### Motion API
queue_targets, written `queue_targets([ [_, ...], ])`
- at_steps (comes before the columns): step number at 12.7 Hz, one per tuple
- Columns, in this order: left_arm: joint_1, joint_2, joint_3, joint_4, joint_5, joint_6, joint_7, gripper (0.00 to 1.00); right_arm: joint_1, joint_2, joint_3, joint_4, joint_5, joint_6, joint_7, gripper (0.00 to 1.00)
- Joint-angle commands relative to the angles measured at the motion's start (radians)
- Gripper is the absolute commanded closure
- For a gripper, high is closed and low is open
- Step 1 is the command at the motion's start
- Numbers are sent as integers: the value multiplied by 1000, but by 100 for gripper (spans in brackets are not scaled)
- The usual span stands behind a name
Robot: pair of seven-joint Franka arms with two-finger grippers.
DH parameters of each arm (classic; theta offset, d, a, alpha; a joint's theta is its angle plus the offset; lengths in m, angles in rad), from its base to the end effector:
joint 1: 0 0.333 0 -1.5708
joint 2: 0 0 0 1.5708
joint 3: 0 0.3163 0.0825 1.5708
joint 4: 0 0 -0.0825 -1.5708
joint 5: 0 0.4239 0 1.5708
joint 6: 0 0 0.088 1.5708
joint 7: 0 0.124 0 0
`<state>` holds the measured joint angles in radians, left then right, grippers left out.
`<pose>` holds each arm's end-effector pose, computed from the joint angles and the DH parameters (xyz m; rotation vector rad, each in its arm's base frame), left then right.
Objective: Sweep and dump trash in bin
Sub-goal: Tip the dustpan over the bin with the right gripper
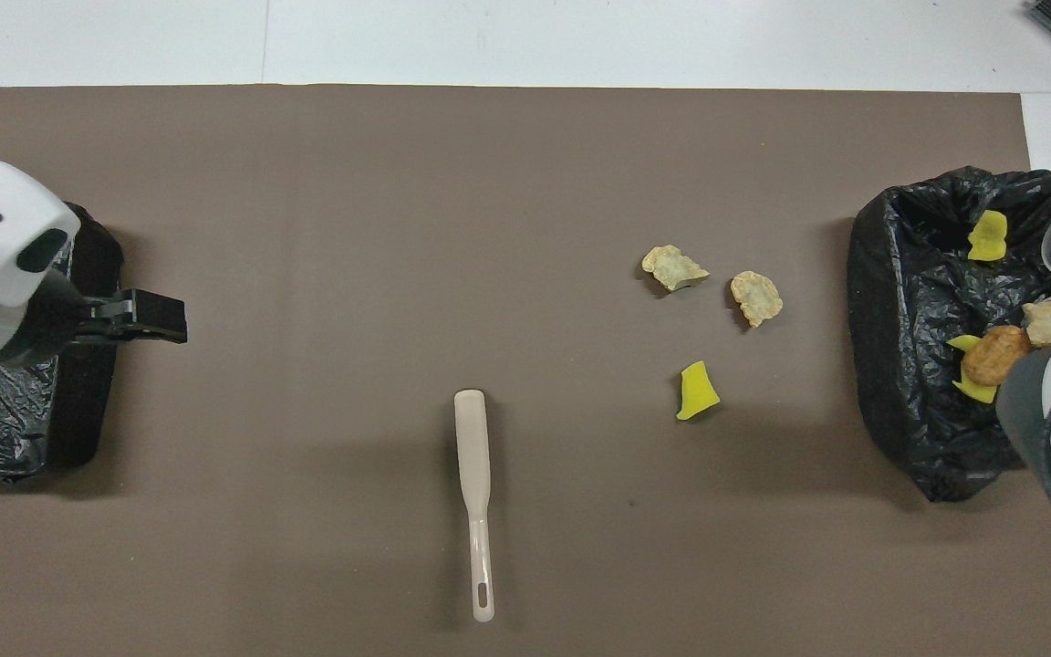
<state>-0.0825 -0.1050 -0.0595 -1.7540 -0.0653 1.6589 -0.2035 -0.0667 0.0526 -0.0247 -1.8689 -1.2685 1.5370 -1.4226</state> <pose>0.5603 -0.0891 0.5823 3.0802 0.1036 -0.0008 0.5776 -0.1743 0.5123 1.4822 1.4758 -1.3513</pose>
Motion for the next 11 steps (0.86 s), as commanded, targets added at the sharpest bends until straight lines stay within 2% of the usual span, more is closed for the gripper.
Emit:
queue_targets([
  [1, 33, 2, -6, 103, 25, -135, 25, 0, 5, -24, 2, -19, -93, -32, 22, 100],
  [4, 38, 13, -6, 152, 59, -172, 33, 0, 10, -22, 9, -9, -161, -96, 14, 100],
  [6, 36, 10, -6, 171, 56, -162, 39, 0, 36, -13, 11, 11, -155, -124, 13, 100],
  [9, 64, -22, -3, 116, 47, -162, 104, 0, 99, 15, 12, 65, -117, -190, 16, 100],
  [11, 64, -22, 0, 114, 47, -156, 104, 0, 128, 15, 12, 106, -27, -198, 30, 100],
])
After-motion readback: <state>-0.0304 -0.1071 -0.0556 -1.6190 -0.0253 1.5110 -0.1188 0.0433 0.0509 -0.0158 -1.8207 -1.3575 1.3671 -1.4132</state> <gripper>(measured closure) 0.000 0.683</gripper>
